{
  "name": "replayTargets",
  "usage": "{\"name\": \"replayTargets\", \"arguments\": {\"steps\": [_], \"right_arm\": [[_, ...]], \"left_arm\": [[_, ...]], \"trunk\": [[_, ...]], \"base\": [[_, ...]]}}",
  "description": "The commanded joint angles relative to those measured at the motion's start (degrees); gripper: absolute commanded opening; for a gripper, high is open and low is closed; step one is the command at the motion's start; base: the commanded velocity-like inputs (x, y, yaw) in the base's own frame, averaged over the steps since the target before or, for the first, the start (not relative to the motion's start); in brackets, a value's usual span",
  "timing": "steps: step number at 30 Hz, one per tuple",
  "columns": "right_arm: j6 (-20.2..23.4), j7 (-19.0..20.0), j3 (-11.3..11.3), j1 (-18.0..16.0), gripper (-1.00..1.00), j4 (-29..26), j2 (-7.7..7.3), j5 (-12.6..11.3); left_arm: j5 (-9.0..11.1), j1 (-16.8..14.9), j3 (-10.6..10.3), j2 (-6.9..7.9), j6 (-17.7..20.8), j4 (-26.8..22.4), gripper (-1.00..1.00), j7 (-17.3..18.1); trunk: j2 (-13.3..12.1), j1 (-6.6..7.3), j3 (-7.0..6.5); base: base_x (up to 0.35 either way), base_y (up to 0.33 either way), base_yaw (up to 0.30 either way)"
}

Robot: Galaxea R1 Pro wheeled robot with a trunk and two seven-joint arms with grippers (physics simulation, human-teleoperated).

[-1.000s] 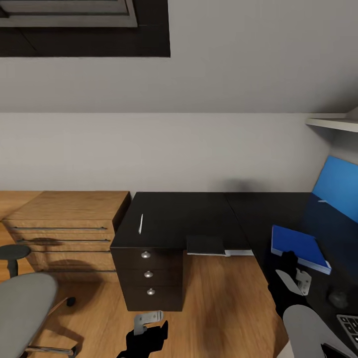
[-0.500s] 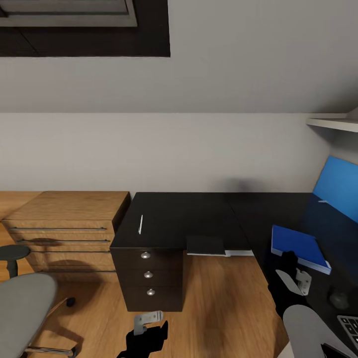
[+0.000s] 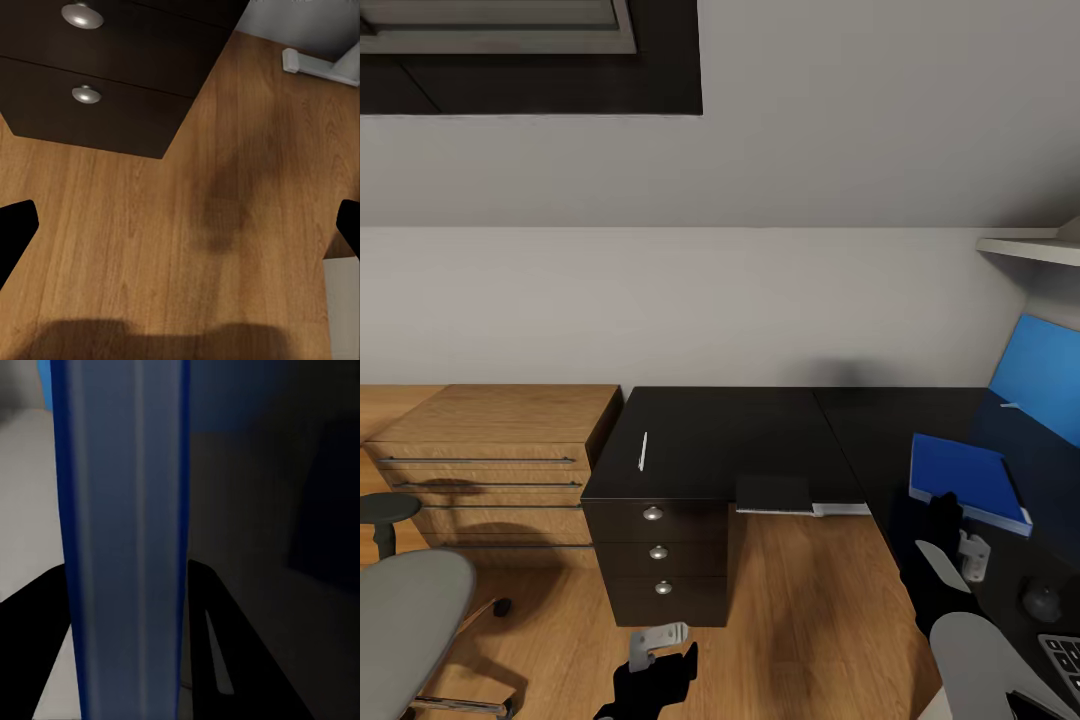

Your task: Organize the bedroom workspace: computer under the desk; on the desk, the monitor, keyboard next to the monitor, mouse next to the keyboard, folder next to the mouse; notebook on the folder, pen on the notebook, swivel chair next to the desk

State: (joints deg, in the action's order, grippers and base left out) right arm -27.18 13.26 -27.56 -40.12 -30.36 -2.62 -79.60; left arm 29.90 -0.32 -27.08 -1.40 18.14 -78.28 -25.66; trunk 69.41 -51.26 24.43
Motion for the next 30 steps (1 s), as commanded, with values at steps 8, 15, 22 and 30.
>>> {"name": "replayTargets", "arguments": {"steps": [8, 15, 22, 30], "right_arm": [[0.13, 1.09, -0.08, -0.04, -1.00, 0.03, -0.01, -0.89], [0.18, 1.07, -0.06, -0.04, -1.00, 0.06, -0.01, -0.90], [0.20, 0.95, -0.08, -0.04, -1.00, 0.12, -0.01, -1.16], [0.20, 0.89, -0.10, -0.04, -1.00, 0.12, -0.01, -1.17]], "left_arm": [[0.51, -0.03, -0.07, 0.00, 0.14, -0.55, 1.00, -0.45], [0.51, -0.03, -0.07, -0.01, 0.14, -0.57, 1.00, -0.41], [0.51, -0.03, -0.16, -0.01, 0.14, -0.57, 1.00, -0.36], [0.51, -0.03, -0.25, 0.04, 0.13, -0.61, 1.00, -0.37]], "trunk": [[1.64, -0.88, 0.78], [4.45, -2.42, 2.03], [7.26, -3.96, 3.29], [10.47, -5.71, 4.73]], "base": [[0.000, 0.000, 0.000], [0.000, 0.000, 0.000], [0.000, 0.000, 0.000], [0.000, 0.000, 0.000]]}}
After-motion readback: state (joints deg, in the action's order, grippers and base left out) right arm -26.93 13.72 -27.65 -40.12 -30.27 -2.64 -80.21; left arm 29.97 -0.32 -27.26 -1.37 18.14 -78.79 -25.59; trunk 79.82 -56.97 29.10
